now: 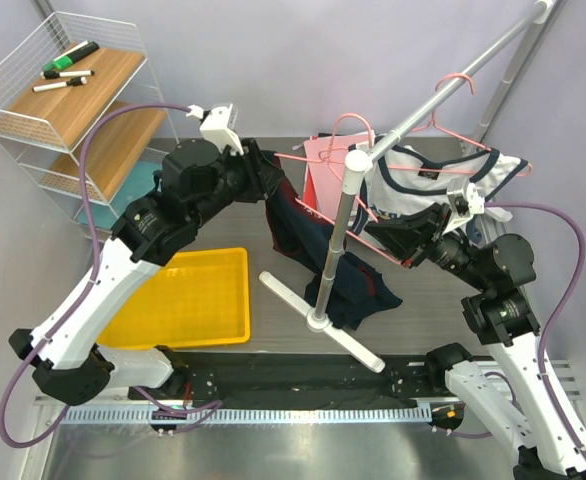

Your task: Remove the tank top from the hanger

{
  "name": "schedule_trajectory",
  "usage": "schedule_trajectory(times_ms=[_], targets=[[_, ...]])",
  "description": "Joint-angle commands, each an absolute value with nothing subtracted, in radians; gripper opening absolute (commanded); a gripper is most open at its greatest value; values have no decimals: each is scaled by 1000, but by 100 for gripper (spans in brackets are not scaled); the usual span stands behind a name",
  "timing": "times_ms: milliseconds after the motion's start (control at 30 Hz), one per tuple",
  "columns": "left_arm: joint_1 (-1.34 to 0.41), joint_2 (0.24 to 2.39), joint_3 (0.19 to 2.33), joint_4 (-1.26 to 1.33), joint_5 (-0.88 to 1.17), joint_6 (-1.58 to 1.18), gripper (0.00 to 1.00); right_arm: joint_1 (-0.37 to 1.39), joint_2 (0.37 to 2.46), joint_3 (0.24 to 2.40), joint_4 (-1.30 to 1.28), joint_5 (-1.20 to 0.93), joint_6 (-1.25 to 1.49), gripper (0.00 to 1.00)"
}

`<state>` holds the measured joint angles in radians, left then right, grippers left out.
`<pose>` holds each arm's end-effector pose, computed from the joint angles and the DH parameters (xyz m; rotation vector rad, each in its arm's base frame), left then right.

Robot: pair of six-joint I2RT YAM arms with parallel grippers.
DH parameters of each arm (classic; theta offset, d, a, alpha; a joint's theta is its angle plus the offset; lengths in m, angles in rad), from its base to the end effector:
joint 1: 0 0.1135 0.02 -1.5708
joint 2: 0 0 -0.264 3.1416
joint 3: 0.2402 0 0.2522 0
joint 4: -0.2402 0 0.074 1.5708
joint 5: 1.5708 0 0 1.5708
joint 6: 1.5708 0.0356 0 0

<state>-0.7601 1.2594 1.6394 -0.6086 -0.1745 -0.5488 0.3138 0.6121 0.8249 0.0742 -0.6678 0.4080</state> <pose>0.1859 -0.1682 0.4867 0.0677 1.8633 -0.7700 0.1154 0.0606 0.4044 -0.5376 1.3176 1.0288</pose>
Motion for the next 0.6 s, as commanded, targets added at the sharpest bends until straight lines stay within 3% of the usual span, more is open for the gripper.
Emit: schedule_trajectory(times_ms=[0,67,100,167,567], targets=[[-765,1269,1692,-607,-218,-557,27,313,583,862,143,-678,423,1],[-765,1270,1697,-614,-224,-557,16,311,577,861,140,-676,425,1],[-764,1269,1698,-614,-230,-555,6,313,574,858,137,-673,423,1],[-764,1261,1697,-615,-242,-554,0,313,566,856,135,-672,420,1],[-765,1210,1712,-660,-262,-551,0,313,522,842,72,-608,390,1]])
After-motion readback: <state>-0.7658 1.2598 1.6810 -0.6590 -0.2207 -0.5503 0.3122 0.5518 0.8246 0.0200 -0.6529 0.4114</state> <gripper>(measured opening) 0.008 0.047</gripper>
